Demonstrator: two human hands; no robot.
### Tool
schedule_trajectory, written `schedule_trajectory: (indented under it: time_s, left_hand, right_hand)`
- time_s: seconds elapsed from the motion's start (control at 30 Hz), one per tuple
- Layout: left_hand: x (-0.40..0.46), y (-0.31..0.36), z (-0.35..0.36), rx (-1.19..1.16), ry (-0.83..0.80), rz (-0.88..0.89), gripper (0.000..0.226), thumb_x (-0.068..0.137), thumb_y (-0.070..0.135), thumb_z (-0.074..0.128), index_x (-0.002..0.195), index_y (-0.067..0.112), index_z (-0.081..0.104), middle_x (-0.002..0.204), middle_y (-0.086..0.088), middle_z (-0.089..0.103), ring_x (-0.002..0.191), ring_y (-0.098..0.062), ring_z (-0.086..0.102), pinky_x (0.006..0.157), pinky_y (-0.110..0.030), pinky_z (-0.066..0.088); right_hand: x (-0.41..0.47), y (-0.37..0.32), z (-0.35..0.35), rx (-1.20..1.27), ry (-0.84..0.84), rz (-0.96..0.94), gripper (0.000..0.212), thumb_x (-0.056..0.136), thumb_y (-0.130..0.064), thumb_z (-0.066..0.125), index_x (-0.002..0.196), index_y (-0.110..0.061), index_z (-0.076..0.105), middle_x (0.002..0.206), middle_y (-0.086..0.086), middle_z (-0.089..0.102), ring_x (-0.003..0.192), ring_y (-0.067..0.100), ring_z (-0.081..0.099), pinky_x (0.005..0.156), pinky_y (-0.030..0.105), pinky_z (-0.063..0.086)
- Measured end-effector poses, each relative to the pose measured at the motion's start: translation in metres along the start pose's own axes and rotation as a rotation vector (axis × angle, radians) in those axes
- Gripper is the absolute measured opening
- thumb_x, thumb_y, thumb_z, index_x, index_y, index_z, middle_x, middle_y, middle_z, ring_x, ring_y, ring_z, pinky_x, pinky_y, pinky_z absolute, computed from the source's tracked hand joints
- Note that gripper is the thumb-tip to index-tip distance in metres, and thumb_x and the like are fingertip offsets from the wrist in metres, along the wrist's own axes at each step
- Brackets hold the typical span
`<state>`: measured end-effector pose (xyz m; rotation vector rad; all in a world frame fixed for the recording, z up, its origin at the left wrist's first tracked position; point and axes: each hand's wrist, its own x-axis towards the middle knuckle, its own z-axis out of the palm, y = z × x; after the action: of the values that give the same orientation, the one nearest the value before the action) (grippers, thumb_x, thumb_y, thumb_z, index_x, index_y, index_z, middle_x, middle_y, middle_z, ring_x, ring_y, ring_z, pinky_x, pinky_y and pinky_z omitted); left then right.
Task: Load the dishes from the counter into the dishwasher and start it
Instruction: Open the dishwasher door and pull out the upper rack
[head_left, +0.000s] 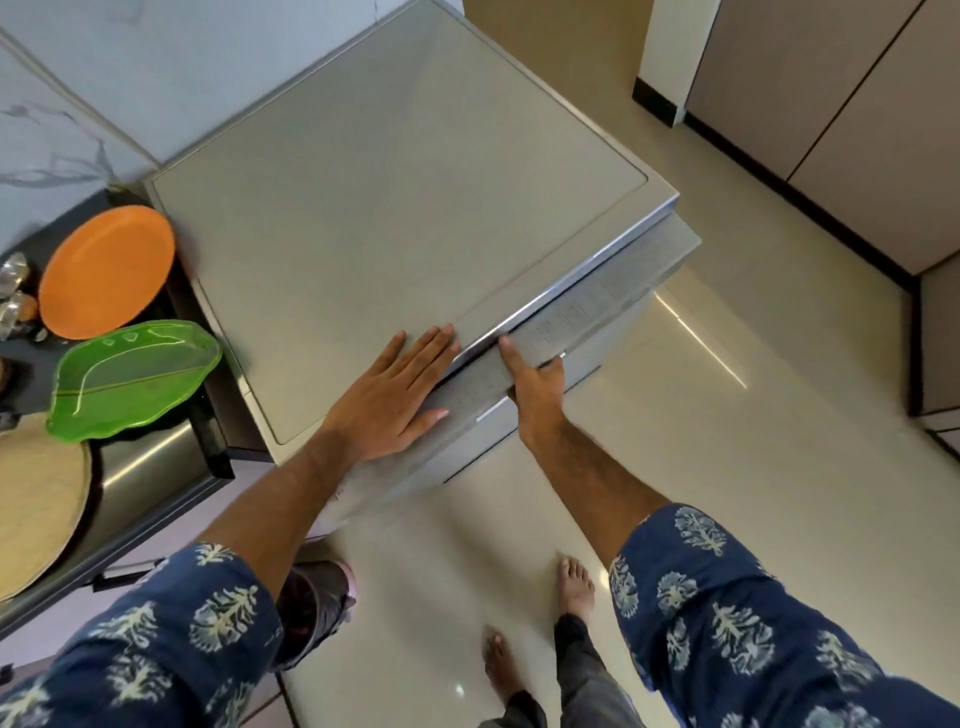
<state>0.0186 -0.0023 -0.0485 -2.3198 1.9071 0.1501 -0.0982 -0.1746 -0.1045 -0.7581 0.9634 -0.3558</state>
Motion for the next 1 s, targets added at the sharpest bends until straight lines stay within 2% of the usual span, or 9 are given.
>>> schedule_trajectory:
  time_s: [0.1,0.2,0.27,0.37,0.47,0.53,0.63,0.83,1.0]
  left_hand:
    - [-0.001,0.004,0.001,0.052,0.005,0.072,0.074,0.105,0.047,0.033,0.159,0.006,0.004,0.167,-0.011,-0.002,0.155,-0.025,-0.001,0.123,-0.052,0.016]
    - [-0.006,0.012,0.0,0.134,-0.015,0.213,0.072,0.105,0.048,0.031,0.159,0.008,0.007,0.167,-0.012,-0.001,0.155,-0.026,0.0,0.123,-0.053,0.014]
    - [-0.013,0.029,0.008,0.14,-0.012,0.265,0.071,0.105,0.05,0.029,0.159,0.008,0.009,0.167,-0.012,0.002,0.155,-0.026,0.001,0.123,-0.053,0.011]
    - [-0.03,0.091,0.047,0.03,-0.03,0.246,0.075,0.103,0.052,0.032,0.158,0.006,0.012,0.167,-0.013,0.005,0.155,-0.026,0.001,0.123,-0.052,0.012]
    - [-0.048,0.16,0.1,-0.072,-0.116,0.169,0.072,0.103,0.049,0.031,0.157,0.003,0.019,0.165,-0.015,0.013,0.154,-0.027,0.01,0.119,-0.052,0.024]
    - [-0.054,0.197,0.128,-0.122,-0.169,0.155,0.069,0.102,0.048,0.028,0.155,0.003,0.026,0.163,-0.015,0.023,0.151,-0.028,0.021,0.115,-0.052,0.032]
    - [-0.059,0.24,0.158,-0.153,-0.218,0.166,0.072,0.101,0.052,0.027,0.154,0.003,0.03,0.161,-0.016,0.029,0.149,-0.029,0.028,0.116,-0.052,0.033]
    - [-0.064,0.331,0.227,-0.177,-0.315,0.178,0.082,0.1,0.045,0.048,0.159,0.008,0.004,0.167,-0.012,0.005,0.154,-0.027,0.01,0.121,-0.054,0.019]
    - [-0.061,0.407,0.302,-0.209,-0.415,0.121,0.09,0.092,0.04,0.059,0.159,0.007,0.008,0.166,-0.011,0.014,0.152,-0.029,0.019,0.118,-0.055,0.026]
  right_hand:
    - [-0.023,0.02,-0.042,-0.119,0.171,0.015,0.1,0.053,-0.058,0.091,0.136,-0.021,0.048,0.123,-0.003,0.067,0.113,0.016,0.064,0.101,0.045,0.052]
    - [-0.049,0.03,-0.088,-0.221,0.216,0.008,0.091,0.063,-0.053,0.088,0.129,-0.018,0.036,0.122,-0.003,0.058,0.113,0.016,0.059,0.099,0.045,0.052]
    - [-0.064,0.035,-0.115,-0.354,0.284,-0.102,0.093,0.068,-0.048,0.087,0.132,-0.017,0.028,0.128,0.001,0.046,0.121,0.019,0.05,0.106,0.045,0.047]
    - [-0.084,0.051,-0.152,-0.717,0.384,-0.278,0.121,0.069,-0.061,0.08,0.153,-0.01,0.009,0.153,0.009,0.023,0.142,0.029,0.024,0.12,0.045,0.025]
    - [-0.095,0.066,-0.193,-1.175,0.397,-0.505,0.105,0.087,-0.061,0.062,0.158,-0.016,0.0,0.165,0.011,-0.003,0.152,0.03,-0.002,0.122,0.045,0.003]
    - [-0.099,0.076,-0.23,-1.507,0.3,-0.619,0.084,0.097,-0.056,0.049,0.159,-0.024,0.003,0.166,0.007,-0.007,0.152,0.028,-0.01,0.121,0.051,-0.004]
    - [-0.099,0.091,-0.282,-1.831,0.158,-0.664,0.075,0.098,-0.049,0.049,0.159,-0.023,0.013,0.166,0.007,0.003,0.153,0.031,-0.002,0.12,0.06,0.007]
    - [-0.076,0.128,-0.376,-2.189,-0.208,-0.575,0.081,0.084,-0.047,0.071,0.151,-0.015,0.038,0.159,0.014,0.032,0.146,0.038,0.028,0.114,0.061,0.021]
    - [-0.045,0.18,-0.461,-2.238,-0.423,-0.519,0.089,0.092,-0.063,0.042,0.158,-0.013,0.011,0.165,0.014,0.004,0.152,0.033,0.001,0.118,0.062,0.001]
